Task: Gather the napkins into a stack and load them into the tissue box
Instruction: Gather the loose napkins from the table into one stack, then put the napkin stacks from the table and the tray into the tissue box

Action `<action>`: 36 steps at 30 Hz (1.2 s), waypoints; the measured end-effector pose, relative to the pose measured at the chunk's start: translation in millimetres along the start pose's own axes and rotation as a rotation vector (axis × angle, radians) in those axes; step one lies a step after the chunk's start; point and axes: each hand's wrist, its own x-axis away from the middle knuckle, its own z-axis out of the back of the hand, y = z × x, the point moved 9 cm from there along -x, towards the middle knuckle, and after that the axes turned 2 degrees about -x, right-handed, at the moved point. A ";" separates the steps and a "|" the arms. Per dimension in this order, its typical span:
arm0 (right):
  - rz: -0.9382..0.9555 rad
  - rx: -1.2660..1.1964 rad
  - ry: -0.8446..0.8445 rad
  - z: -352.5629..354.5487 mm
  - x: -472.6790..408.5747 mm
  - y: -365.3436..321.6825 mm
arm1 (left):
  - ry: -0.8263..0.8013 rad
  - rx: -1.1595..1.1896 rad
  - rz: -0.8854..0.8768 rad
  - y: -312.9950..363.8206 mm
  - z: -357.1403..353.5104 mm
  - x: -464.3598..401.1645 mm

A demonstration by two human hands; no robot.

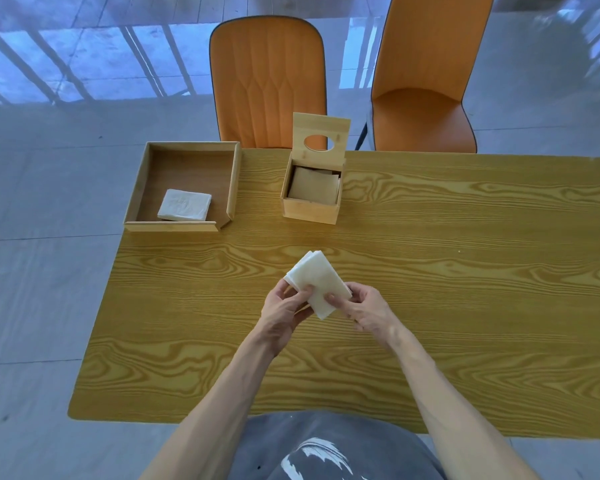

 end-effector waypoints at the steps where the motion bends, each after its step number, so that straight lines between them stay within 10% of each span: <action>1: 0.039 -0.004 0.027 1.9 -0.7 -6.8 | -0.006 -0.033 -0.009 4.9 1.2 -0.3; 12: 0.327 0.573 0.212 -0.1 -19.6 -45.6 | 0.276 -1.157 -0.344 62.3 28.9 -9.9; 36: 0.322 0.383 0.350 10.0 -13.3 -28.9 | 0.167 -0.941 -0.312 62.0 32.3 -13.2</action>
